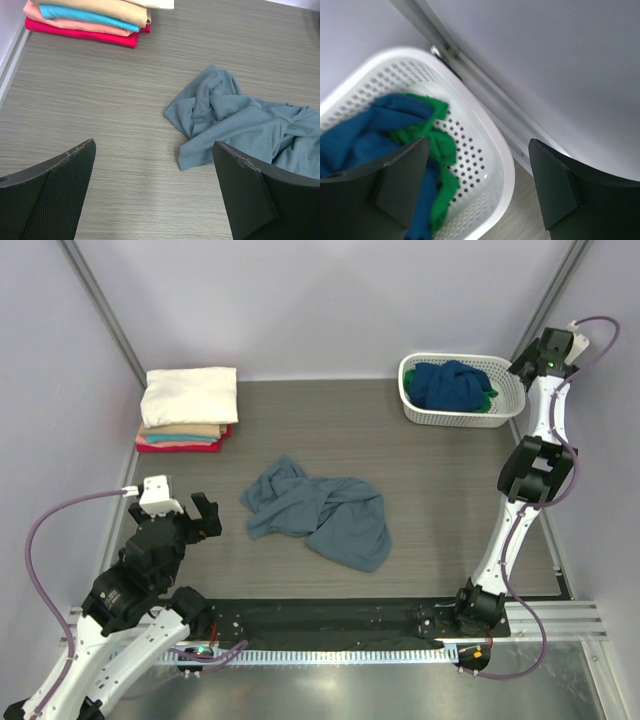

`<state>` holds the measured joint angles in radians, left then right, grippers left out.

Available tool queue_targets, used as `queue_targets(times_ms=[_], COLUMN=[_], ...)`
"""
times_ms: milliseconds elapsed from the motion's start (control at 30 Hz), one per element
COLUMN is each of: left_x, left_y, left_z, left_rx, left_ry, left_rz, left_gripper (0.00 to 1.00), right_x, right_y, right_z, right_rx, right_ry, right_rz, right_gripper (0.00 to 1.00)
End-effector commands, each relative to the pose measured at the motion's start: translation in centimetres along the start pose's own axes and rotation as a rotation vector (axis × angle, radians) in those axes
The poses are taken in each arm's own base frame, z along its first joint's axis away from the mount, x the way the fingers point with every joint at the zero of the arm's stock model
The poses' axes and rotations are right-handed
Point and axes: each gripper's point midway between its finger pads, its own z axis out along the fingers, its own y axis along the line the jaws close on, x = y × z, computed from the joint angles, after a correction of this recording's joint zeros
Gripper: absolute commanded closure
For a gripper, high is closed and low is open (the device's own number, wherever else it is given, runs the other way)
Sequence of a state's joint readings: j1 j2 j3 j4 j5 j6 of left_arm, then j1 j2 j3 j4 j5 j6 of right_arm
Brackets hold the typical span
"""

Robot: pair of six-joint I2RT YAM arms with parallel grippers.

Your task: Fold and stack the t-shirts

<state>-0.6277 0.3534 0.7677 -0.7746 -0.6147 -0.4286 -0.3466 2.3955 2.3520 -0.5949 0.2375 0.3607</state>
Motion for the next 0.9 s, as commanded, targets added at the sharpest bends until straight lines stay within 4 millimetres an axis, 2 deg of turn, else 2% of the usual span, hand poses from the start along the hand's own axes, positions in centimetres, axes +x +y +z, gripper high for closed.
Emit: queue_targets(times_ms=[0, 67, 133, 167, 233, 267, 300, 333, 367, 400, 433, 467, 500, 533, 567, 600, 633, 667, 733, 767, 800, 867], left_x=[-0.8, -0.8, -0.8, -0.7, -0.6, -0.6, -0.6, -0.4, -0.3, 0.0, -0.1, 0.2, 0.8, 2.3, 2.1, 3.3, 4.4, 6.3, 8.7, 8.7, 11.1, 12.0], left_y=[-0.2, -0.2, -0.3, -0.4, -0.6, -0.6, -0.6, -0.8, -1.1, -1.3, -1.9, -2.8, -3.2, -4.4, -5.6, -5.9, -6.2, -6.7, -6.9, -7.8, -6.9, -7.3], left_z=[0.2, 0.2, 0.2, 0.2, 0.4, 0.4, 0.5, 0.8, 1.0, 1.2, 1.7, 2.0, 2.3, 3.4, 3.7, 3.8, 4.3, 5.1, 5.8, 6.7, 6.8, 7.8], left_rx=[0.002, 0.002, 0.008, 0.01, 0.015, 0.013, 0.009, 0.009, 0.01, 0.007, 0.0, 0.013, 0.01, 0.006, 0.016, -0.004, -0.031, -0.064, -0.071, -0.041, -0.067, -0.048], left_ry=[-0.026, -0.027, -0.025, -0.023, -0.012, -0.011, -0.006, 0.014, 0.027, 0.053, 0.092, 0.137, 0.185, 0.273, 0.305, 0.37, 0.42, 0.477, 0.519, 0.482, 0.51, 0.488], left_rz=[-0.01, -0.01, -0.007, -0.004, 0.003, 0.006, 0.008, 0.019, 0.026, 0.038, 0.036, 0.03, 0.025, 0.036, -0.021, -0.043, -0.059, -0.087, -0.114, -0.157, -0.164, -0.222], left_gripper=[0.0, 0.0, 0.0, 0.0, 0.0, 0.0, 0.0, 0.0, 0.0, 0.01, 0.03, 0.05, 0.06, 0.07, 0.05, 0.05, 0.05, 0.05, 0.07, 0.09, 0.16, 0.25], right_x=[-6.6, -7.2, -7.7, -7.5, -7.0, -6.0, -5.0, -3.9, -2.5, 2.0, 2.4, 4.2, 9.5, 9.9, 11.7, 16.3, 17.8, 20.2, 22.8, 24.0, 25.0, 27.5], right_y=[1.7, 2.4, 3.2, 4.3, 5.5, 7.7, 8.2, 8.9, 10.0, 11.8, 12.8, 13.6, 14.9, 14.9, 14.8, 14.1, 13.7, 11.9, 10.7, 9.0, 8.4, 6.8], right_z=[-3.1, -4.0, -6.1, -7.3, -10.4, -12.3, -14.8, -16.3, -17.9, -19.4, -22.9, -24.9, -26.5, -29.5, -30.7, -31.4, -32.7, -33.8, -36.1, -37.1, -38.0, -39.1], right_rx=[0.003, -0.031, -0.079, -0.122, -0.16, -0.207, -0.228, -0.242, -0.267, -0.311, -0.365, -0.402, -0.458, -0.508, -0.533, -0.548, -0.581, -0.592, -0.648, -0.667, -0.694, -0.717], right_ry=[-0.185, -0.194, -0.192, -0.184, -0.173, -0.162, -0.149, -0.135, -0.119, -0.042, -0.053, -0.033, 0.058, 0.05, 0.08, 0.163, 0.198, 0.239, 0.301, 0.312, 0.344, 0.404], right_rz=[0.017, 0.04, 0.062, 0.062, 0.052, 0.028, 0.011, -0.007, -0.027, -0.081, -0.089, -0.111, -0.182, -0.186, -0.199, -0.25, -0.25, -0.264, -0.257, -0.261, -0.266, -0.284], right_gripper=[0.12, 0.11, 0.11, 0.11, 0.11, 0.11, 0.11, 0.09, 0.1, 0.1, 0.1, 0.09, 0.09, 0.09, 0.09, 0.09, 0.09, 0.09, 0.09, 0.09, 0.09, 0.09])
